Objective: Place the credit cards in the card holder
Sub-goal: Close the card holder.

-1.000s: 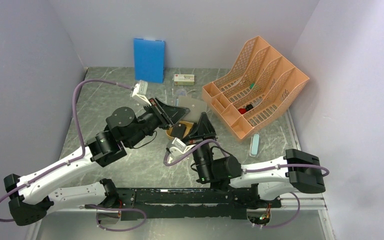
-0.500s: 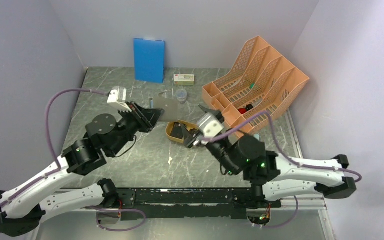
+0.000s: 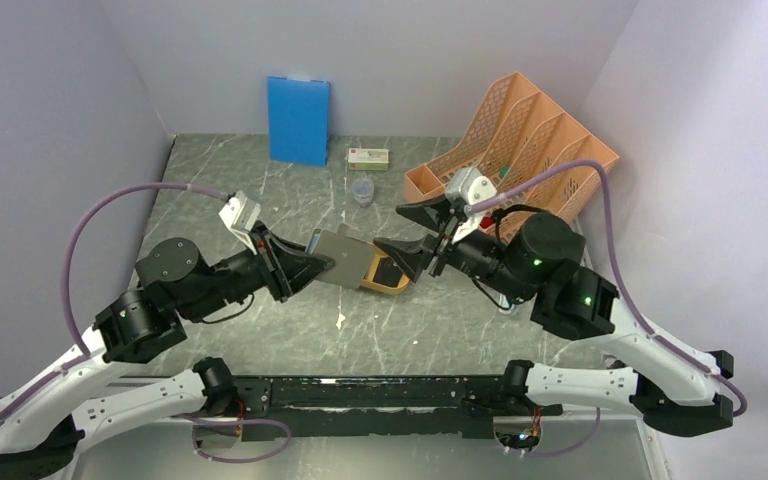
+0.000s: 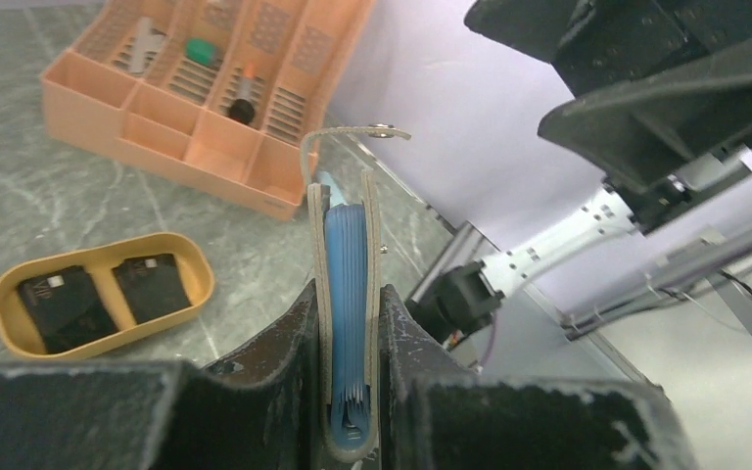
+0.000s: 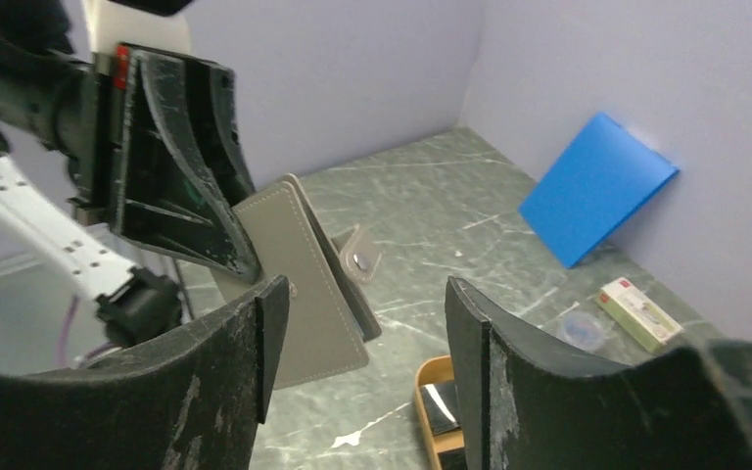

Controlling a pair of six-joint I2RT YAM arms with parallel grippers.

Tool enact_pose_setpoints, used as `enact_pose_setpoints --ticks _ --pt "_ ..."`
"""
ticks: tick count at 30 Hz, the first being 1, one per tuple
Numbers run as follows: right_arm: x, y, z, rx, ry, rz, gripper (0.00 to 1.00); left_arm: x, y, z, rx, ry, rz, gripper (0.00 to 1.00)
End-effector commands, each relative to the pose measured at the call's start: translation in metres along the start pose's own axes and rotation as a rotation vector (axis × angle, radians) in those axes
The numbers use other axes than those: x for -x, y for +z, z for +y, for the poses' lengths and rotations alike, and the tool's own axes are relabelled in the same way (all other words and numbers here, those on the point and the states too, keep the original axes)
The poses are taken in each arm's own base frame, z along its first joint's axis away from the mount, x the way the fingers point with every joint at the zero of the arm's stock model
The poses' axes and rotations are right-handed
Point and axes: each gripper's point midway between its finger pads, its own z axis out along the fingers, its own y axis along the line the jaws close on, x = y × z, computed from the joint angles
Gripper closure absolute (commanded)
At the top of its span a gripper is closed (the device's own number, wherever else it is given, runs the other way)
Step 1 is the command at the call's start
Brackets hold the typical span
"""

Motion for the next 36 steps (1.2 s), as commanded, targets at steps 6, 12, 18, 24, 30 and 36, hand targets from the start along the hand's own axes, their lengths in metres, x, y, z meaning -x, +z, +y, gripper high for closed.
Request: enact_pose_setpoints --ticks 6,12,18,24,30,36 --pt "-0.007 -0.019 0.015 0.096 0.020 0.098 0.43 -0.018 0.002 -0.046 -0.235 -0.078 0.131 0.95" --pt "-0.040 -0.019 0.006 0.030 0.051 0.123 0.40 -0.084 0.021 -0.035 -0.312 -0.252 0.247 0.95" --pt "-0.067 0.004 -0.001 -0.021 0.144 0.122 0.38 -0.106 0.044 0.020 -0.305 -0.369 0.267 0.95" --pt "-0.068 0.027 -0.052 -0.109 0.285 0.054 0.38 -0.082 0.040 0.054 -0.368 -0.480 0.169 0.95" --pt "-0.094 0.014 -0.075 0.014 0.404 0.110 0.38 -0.064 0.041 0.060 -0.247 -0.332 0.233 0.95" --pt "-0.090 0.000 -0.056 0.153 0.440 0.051 0.42 -0.063 0.039 0.056 -0.262 -0.351 0.261 0.95"
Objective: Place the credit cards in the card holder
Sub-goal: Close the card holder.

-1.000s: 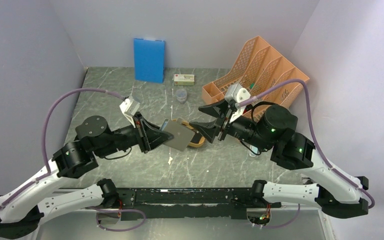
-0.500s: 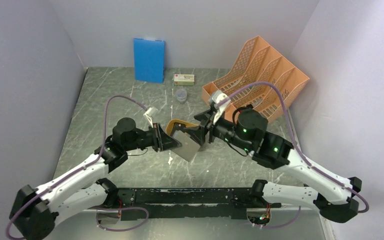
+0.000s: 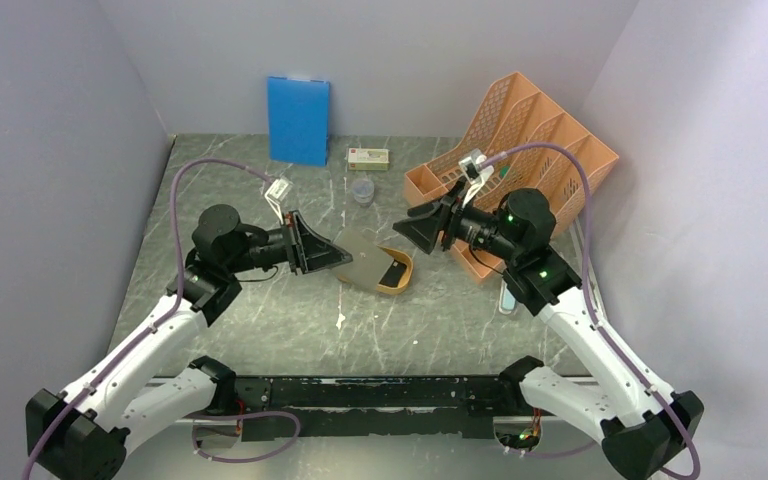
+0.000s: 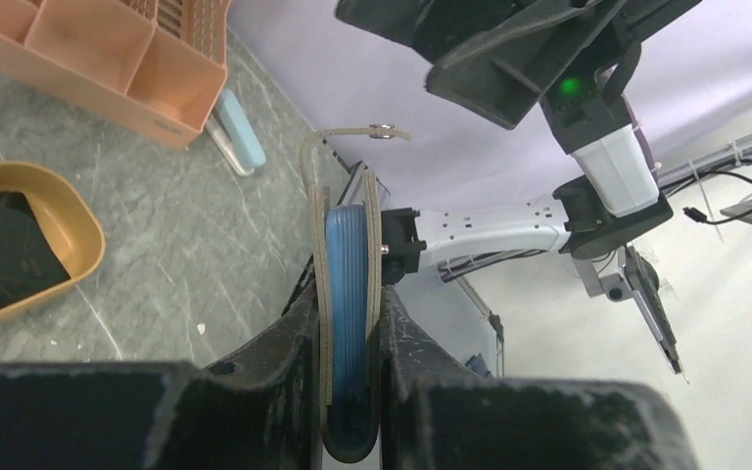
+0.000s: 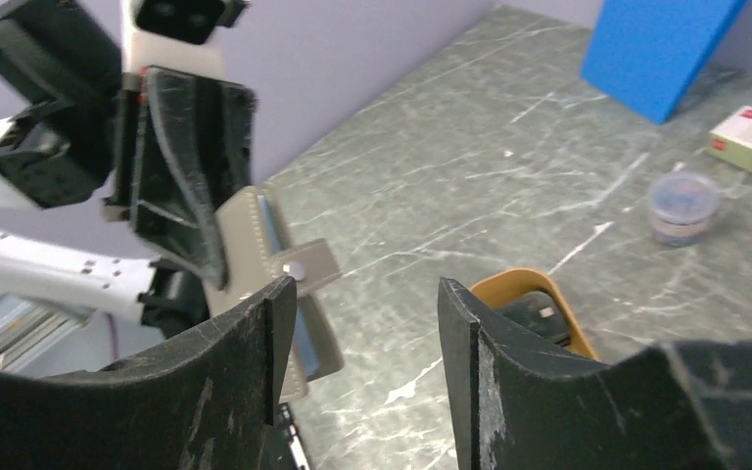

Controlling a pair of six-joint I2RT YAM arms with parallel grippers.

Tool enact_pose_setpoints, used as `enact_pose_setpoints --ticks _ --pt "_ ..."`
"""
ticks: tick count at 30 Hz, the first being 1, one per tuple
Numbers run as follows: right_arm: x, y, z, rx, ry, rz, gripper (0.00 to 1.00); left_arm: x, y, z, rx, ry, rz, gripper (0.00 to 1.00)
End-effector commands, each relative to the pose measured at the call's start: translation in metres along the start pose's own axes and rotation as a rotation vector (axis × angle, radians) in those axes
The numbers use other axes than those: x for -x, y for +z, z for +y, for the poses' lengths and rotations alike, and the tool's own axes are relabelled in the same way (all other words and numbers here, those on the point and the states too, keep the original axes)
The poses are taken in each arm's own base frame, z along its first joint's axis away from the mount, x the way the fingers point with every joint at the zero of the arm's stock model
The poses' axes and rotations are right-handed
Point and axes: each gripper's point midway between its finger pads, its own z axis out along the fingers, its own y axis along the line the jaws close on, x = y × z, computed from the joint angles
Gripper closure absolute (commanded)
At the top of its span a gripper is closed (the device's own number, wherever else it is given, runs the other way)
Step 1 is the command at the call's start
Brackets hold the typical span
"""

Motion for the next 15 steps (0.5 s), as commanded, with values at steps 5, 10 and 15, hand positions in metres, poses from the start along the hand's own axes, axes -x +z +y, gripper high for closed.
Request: enact_pose_setpoints --ticks 5,10,15 --pt "0.007 -0.011 0.041 0.236 0.033 -0.016 0.47 -0.013 -0.003 -0.003 -0.029 -0.035 0.090 0.95" --pt "0.004 -0.002 0.033 0.194 -0.016 0.017 0.48 -0.011 -0.001 -0.006 -0.043 -0.052 0.105 0.95" --pt "-0.018 0.006 0.035 0.157 -0.096 0.118 0.48 -0.011 0.000 -0.004 -0.038 -0.061 0.111 0.95"
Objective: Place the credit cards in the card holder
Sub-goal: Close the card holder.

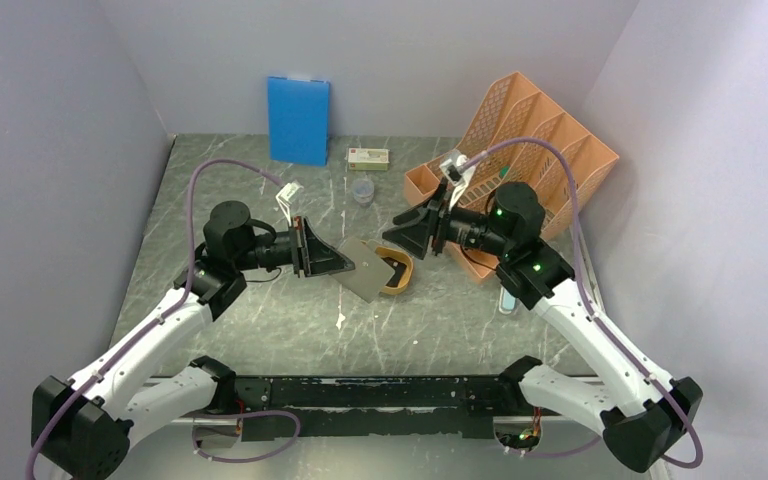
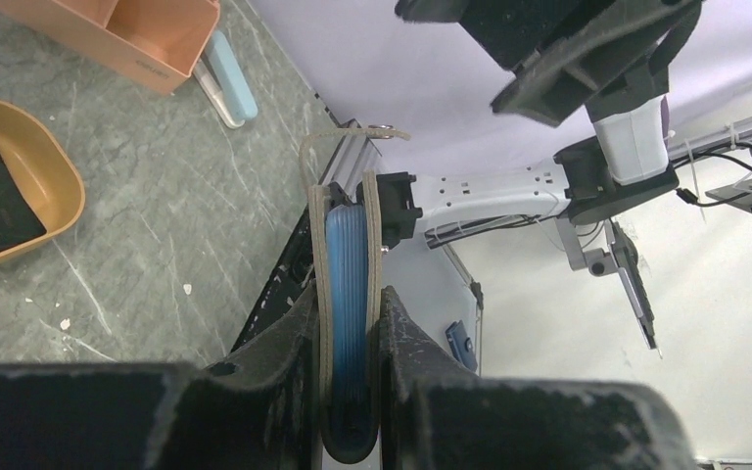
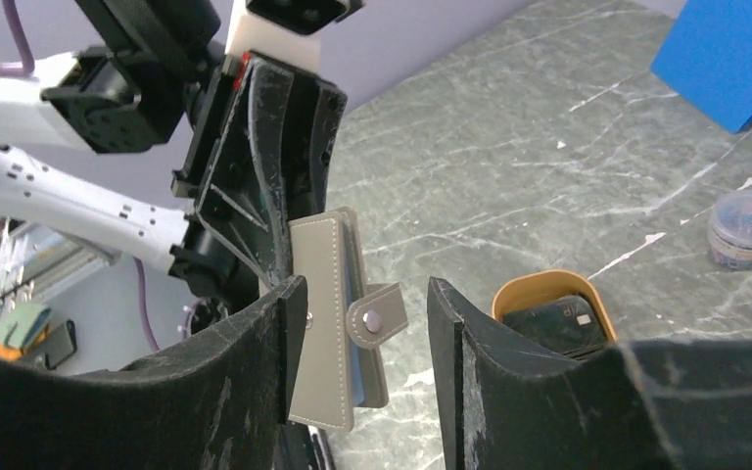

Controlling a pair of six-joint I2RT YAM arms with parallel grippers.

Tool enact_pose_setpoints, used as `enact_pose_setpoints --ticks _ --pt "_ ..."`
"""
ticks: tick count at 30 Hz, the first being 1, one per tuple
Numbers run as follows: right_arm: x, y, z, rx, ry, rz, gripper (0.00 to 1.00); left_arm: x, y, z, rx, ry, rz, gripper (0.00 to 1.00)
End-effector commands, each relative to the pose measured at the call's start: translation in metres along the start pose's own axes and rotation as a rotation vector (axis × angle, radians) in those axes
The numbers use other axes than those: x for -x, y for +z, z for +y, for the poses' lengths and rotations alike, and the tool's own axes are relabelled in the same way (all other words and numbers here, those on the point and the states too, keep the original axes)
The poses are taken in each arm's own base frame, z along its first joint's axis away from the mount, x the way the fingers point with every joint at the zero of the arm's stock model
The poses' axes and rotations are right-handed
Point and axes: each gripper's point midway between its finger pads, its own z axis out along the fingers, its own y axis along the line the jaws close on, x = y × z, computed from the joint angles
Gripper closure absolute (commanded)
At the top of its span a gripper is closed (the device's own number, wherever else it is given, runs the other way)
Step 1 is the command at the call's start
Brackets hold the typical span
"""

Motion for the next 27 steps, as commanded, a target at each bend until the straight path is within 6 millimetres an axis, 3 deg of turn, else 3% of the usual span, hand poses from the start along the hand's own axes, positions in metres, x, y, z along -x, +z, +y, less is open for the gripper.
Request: enact_pose_setpoints --ticks 1,5,12,21,27 --pt "-0.012 0.006 0.006 -0.017 -0.088 0.081 0.49 0.007 -0.002 -0.016 -0.045 0.020 0.007 0.95" --pt "-0.018 0.010 0.007 -0.021 -0.099 0.111 0.53 0.007 -0.002 -0.015 -0.042 0.016 0.008 0.95" --pt "-0.027 0.011 0.002 -0.071 -0.142 0.148 0.50 0.005 -0.003 -0.013 -0.034 0.007 0.004 0.95" --pt "-0.028 0.013 0.002 -0.078 -0.138 0.145 0.75 0.003 -0.005 -0.014 -0.029 0.008 0.003 0.95" --pt "-0.029 0.016 0.002 -0.074 -0.128 0.156 0.84 0.002 -0.007 -0.013 -0.023 0.005 0.002 0.95"
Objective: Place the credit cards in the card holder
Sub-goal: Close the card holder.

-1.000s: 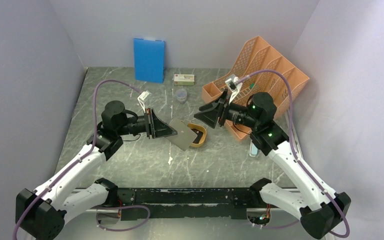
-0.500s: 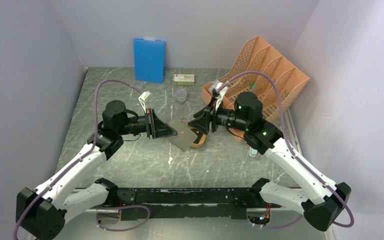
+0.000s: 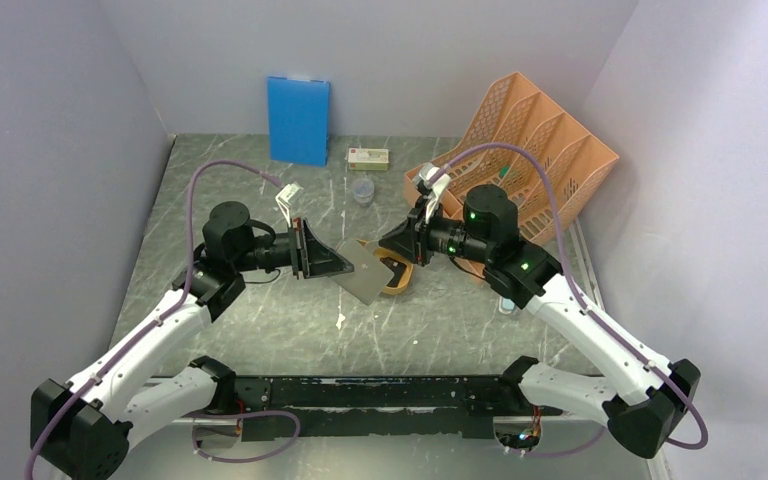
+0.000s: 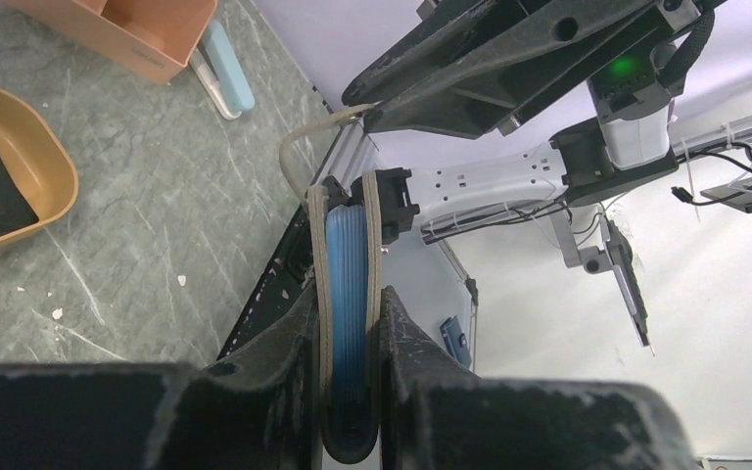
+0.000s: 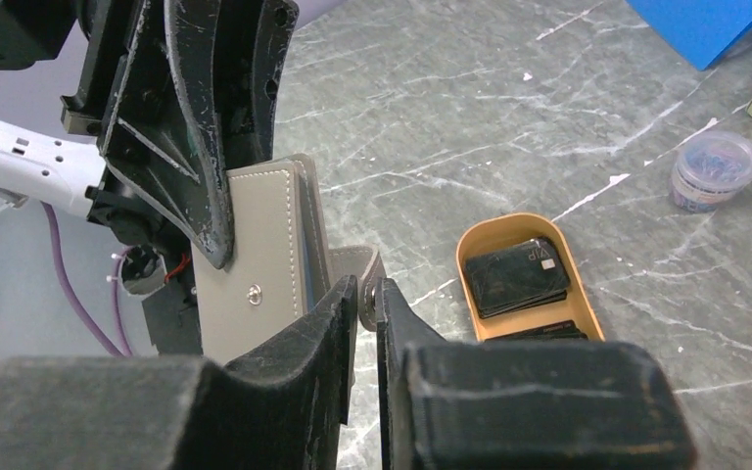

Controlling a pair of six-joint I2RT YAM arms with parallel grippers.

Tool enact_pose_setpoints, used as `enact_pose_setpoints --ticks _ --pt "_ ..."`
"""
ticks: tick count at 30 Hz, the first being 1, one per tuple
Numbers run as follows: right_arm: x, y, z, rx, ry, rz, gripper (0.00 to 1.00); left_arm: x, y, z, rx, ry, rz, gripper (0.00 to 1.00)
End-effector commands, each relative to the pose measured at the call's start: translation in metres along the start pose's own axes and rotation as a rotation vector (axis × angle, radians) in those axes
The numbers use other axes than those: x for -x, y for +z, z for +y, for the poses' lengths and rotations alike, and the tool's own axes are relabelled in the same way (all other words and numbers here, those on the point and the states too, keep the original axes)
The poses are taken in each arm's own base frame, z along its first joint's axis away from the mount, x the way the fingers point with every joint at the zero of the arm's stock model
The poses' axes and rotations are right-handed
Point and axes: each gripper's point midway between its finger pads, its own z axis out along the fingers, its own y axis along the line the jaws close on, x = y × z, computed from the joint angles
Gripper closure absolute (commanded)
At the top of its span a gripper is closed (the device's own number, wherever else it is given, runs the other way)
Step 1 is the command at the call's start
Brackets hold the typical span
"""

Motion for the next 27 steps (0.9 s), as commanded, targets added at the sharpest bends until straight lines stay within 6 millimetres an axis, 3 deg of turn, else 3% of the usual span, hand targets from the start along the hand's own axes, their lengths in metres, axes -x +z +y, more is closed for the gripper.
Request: enact_pose_setpoints --ticks 1,9,27 --pt "0.011 0.000 0.003 0.004 -0.012 -0.014 0.86 0.005 -0.005 -0.013 -0.026 0.024 -0.011 0.95" --pt "0.013 -0.002 0.007 0.016 -0.009 -0.012 1.00 0.006 -0.006 -0.012 -0.013 0.030 -0.012 0.95" --pt "0.011 -0.011 0.037 0.169 0.068 -0.048 1.00 0.008 -0.005 0.004 0.074 0.042 -0.014 0.95"
